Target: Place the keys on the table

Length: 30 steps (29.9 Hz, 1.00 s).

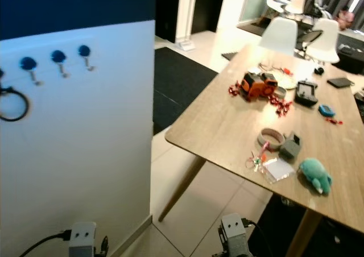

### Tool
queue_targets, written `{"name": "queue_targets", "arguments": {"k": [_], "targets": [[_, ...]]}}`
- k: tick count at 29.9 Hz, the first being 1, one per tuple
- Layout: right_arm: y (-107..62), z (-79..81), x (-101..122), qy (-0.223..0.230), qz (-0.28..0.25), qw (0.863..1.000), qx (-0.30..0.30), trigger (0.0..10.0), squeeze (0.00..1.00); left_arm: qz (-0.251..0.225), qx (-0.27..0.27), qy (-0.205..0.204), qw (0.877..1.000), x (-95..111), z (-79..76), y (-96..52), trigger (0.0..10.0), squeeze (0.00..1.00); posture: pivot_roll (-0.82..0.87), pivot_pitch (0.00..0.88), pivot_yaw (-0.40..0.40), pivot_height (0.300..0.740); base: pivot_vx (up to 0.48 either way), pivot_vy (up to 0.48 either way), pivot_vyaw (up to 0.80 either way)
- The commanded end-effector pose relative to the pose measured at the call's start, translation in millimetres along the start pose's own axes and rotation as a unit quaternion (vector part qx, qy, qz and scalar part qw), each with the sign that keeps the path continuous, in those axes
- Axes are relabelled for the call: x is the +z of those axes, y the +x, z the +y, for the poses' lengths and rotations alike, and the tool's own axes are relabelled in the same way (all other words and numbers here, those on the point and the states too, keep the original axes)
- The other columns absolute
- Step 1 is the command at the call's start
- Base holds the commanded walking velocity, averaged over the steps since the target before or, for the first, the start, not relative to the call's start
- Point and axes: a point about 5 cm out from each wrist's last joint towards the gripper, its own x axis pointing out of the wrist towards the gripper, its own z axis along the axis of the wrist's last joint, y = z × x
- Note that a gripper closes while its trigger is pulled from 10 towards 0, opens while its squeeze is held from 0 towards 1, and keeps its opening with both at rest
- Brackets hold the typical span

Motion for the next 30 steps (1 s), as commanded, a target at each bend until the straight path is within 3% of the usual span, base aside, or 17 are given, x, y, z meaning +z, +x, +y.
{"name": "queue_targets", "arguments": {"k": [1,12,30], "targets": [[-2.6,-5.1,-5.3,-0.006,0.009,1.000,-0.006,10.0,0.00,-0.002,-0.011,-0.003,1.000,-1.2,-7.2,-1.3,10.0,0.00,0.08,0.068,-0.082,0.740,0.000,0.000,-0.80],[-1.2,-0.9,-2.9,-0.018,0.006,1.000,0.005,10.0,0.00,0.008,-0.017,-0.051,0.999,-5.7,-9.6,-3.8,10.0,0.00,0.08,0.073,-0.083,0.740,0.000,0.000,-0.80],[-0.6,2.0,-1.2,-0.021,-0.001,1.000,0.014,10.0,0.00,0.017,-0.018,-0.045,0.999,-8.9,-6.7,-5.0,10.0,0.00,0.08,0.074,-0.078,0.740,0.000,0.000,-0.73]]}}
